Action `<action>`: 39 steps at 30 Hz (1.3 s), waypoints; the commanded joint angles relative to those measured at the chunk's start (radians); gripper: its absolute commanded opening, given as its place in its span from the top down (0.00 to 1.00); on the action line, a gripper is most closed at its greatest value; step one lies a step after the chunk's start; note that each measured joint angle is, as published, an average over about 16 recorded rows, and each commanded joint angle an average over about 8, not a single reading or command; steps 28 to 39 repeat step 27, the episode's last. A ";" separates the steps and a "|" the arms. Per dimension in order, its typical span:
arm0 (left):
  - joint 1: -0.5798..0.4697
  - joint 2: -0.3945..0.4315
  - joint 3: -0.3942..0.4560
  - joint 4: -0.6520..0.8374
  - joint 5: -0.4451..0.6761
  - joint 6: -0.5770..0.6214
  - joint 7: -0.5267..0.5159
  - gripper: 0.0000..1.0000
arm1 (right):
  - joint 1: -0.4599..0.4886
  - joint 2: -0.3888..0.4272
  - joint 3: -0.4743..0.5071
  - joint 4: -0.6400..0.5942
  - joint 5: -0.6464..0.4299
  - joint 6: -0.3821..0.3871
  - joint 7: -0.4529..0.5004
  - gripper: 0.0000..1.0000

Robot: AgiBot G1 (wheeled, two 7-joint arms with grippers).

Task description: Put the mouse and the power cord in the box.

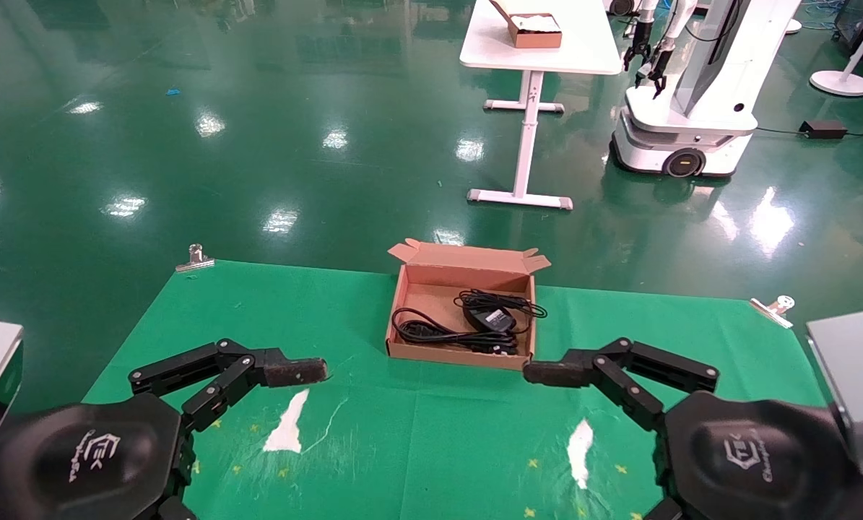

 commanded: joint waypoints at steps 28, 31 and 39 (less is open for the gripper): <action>-0.007 0.005 0.011 0.007 0.013 -0.010 -0.003 0.00 | 0.000 0.000 0.000 -0.001 -0.001 0.001 0.000 0.00; -0.007 0.005 0.011 0.007 0.013 -0.010 -0.003 0.00 | 0.000 0.000 0.000 -0.001 -0.001 0.001 0.000 0.00; -0.007 0.005 0.011 0.007 0.013 -0.010 -0.003 0.00 | 0.000 0.000 0.000 -0.001 -0.001 0.001 0.000 0.00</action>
